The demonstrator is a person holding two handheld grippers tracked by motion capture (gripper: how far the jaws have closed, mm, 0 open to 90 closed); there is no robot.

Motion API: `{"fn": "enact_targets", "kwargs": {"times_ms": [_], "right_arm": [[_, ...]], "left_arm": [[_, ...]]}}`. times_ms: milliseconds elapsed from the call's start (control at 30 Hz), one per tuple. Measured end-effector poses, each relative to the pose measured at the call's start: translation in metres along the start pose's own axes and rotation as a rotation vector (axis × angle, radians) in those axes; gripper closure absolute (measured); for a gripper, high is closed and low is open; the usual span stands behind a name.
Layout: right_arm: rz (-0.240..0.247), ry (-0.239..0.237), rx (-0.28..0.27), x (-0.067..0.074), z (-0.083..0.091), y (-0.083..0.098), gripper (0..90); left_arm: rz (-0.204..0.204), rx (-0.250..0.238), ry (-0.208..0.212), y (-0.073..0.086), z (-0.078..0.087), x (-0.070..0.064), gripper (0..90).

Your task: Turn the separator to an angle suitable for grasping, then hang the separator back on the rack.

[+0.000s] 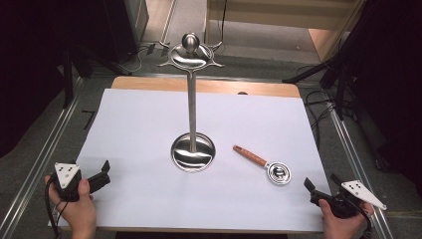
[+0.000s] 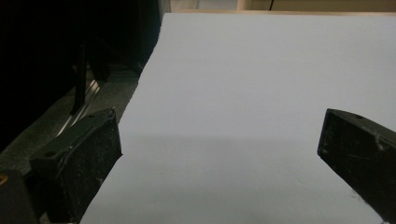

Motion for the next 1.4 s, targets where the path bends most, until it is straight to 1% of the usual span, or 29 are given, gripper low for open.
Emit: {"fn": "enact_targets", "kwargs": {"times_ms": [100, 133, 167, 200, 300, 333, 400, 433, 467, 533, 633, 667, 733, 767, 800, 833, 867, 900, 933, 967, 1000, 1033, 1067, 1133, 1200, 1233, 1300, 1367, 1400], "right_arm": [[0.003, 0.0, 0.005, 0.0, -0.001, 0.0, 0.8], [0.006, -0.005, 0.012, 0.0, -0.001, 0.0, 4.4], [0.012, -0.009, 0.015, 0.002, -0.001, 0.001, 11.7], [0.023, -0.008, 0.007, 0.003, 0.0, 0.001, 17.0], [0.041, -0.003, 0.011, 0.004, -0.001, 0.002, 19.2], [0.045, -0.003, 0.018, 0.005, -0.001, 0.002, 21.8], [0.048, -0.017, 0.034, 0.005, -0.003, 0.003, 23.2], [0.054, -0.02, 0.032, 0.006, -0.003, 0.003, 23.8], [0.052, -0.025, 0.029, 0.006, -0.002, 0.002, 25.5], [0.049, -0.031, 0.012, 0.006, 0.0, 0.001, 26.0], [0.06, -0.034, -0.014, 0.006, 0.003, -0.002, 35.1], [0.077, -0.049, -0.015, 0.006, 0.003, -0.004, 36.8], [0.105, -0.057, 0.002, 0.006, 0.004, -0.007, 41.1], [0.114, -0.055, 0.012, 0.006, 0.005, -0.009, 40.3], [0.113, -0.065, 0.01, 0.007, 0.005, -0.011, 40.2], [0.113, -0.06, 0.023, 0.008, 0.006, -0.013, 41.2], [0.12, -0.04, 0.04, 0.009, 0.005, -0.014, 40.6], [0.122, -0.037, 0.053, 0.011, 0.006, -0.014, 39.1], [0.123, -0.037, 0.075, 0.013, 0.006, -0.014, 37.1], [0.129, -0.036, 0.099, 0.016, 0.005, -0.014, 32.3], [0.148, -0.033, 0.122, 0.019, 0.005, -0.012, 30.2], [0.175, -0.045, 0.149, 0.022, 0.006, -0.01, 30.6], [0.202, -0.044, 0.168, 0.025, 0.006, -0.009, 31.8], [0.261, -0.003, 0.218, 0.026, 0.005, -0.008, 31.3], [0.304, 0.029, 0.304, 0.027, 0.0, -0.008, 28.8], [0.317, 0.026, 0.343, 0.028, -0.003, -0.008, 28.8], [0.332, 0.024, 0.4, 0.029, -0.007, -0.007, 29.3], [0.347, 0.008, 0.438, 0.031, -0.012, -0.006, 31.0], [0.358, 0.008, 0.455, 0.033, -0.014, -0.006, 32.3]], "left_arm": [[0.019, -0.007, 0.006, 0.0, 0.0, 0.002, 0.2], [0.021, -0.008, 0.009, 0.0, 0.001, 0.002, 0.2], [0.021, -0.008, 0.009, 0.0, 0.001, 0.002, 0.2], [0.017, -0.017, 0.01, 0.0, 0.001, 0.001, 0.2], [0.014, -0.013, 0.006, 0.0, 0.001, 0.001, 0.3], [0.009, -0.013, 0.006, 0.0, 0.001, 0.001, 0.2], [0.009, -0.008, 0.005, 0.0, 0.001, 0.001, 0.2], [0.007, -0.005, 0.005, 0.0, 0.001, 0.001, 0.2], [0.007, -0.004, 0.003, 0.0, 0.0, 0.0, 0.2], [0.004, -0.001, 0.003, 0.0, 0.0, 0.0, 0.2], [-0.002, -0.003, 0.002, 0.0, 0.0, 0.0, 0.2], [-0.002, -0.005, 0.003, 0.0, 0.0, 0.0, 0.2], [0.0, -0.003, 0.003, 0.0, 0.0, 0.0, 0.2], [0.001, -0.001, 0.003, 0.0, 0.0, 0.0, 0.2], [0.002, 0.002, 0.004, 0.0, 0.0, 0.0, 0.3], [0.002, 0.004, 0.007, 0.0, -0.001, 0.0, 0.2], [0.004, 0.009, 0.011, 0.0, -0.001, 0.0, 0.2], [0.009, 0.008, 0.011, 0.0, -0.001, 0.001, 0.2], [0.014, 0.006, 0.012, 0.0, -0.001, 0.001, 0.3], [0.015, 0.004, 0.014, 0.0, -0.001, 0.001, 0.2], [0.018, 0.002, 0.016, 0.0, -0.001, 0.001, 0.2], [0.018, 0.001, 0.017, 0.0, -0.001, 0.001, 0.2], [0.016, 0.002, 0.016, 0.0, -0.001, 0.001, 0.2], [0.01, 0.003, 0.013, 0.0, 0.0, 0.001, 0.2], [0.0, -0.003, 0.01, 0.0, 0.0, 0.0, 0.2], [-0.007, -0.004, 0.01, 0.0, 0.0, -0.001, 0.2], [-0.016, 0.004, 0.012, 0.0, 0.0, -0.001, 0.2], [-0.02, 0.003, 0.009, 0.0, -0.001, -0.002, 0.2], [-0.02, 0.004, 0.009, 0.0, -0.001, -0.002, 0.3]]}}
Point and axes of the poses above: each handheld gripper's, and its own axes: z roughly backward along the jaws, y roughly out of its underside, x roughly to its left, the point moved 7 cm from there along -z, roughly forward along the jaws, and after that the axes turned 13 degrees about -z, right-handed, at the moved point
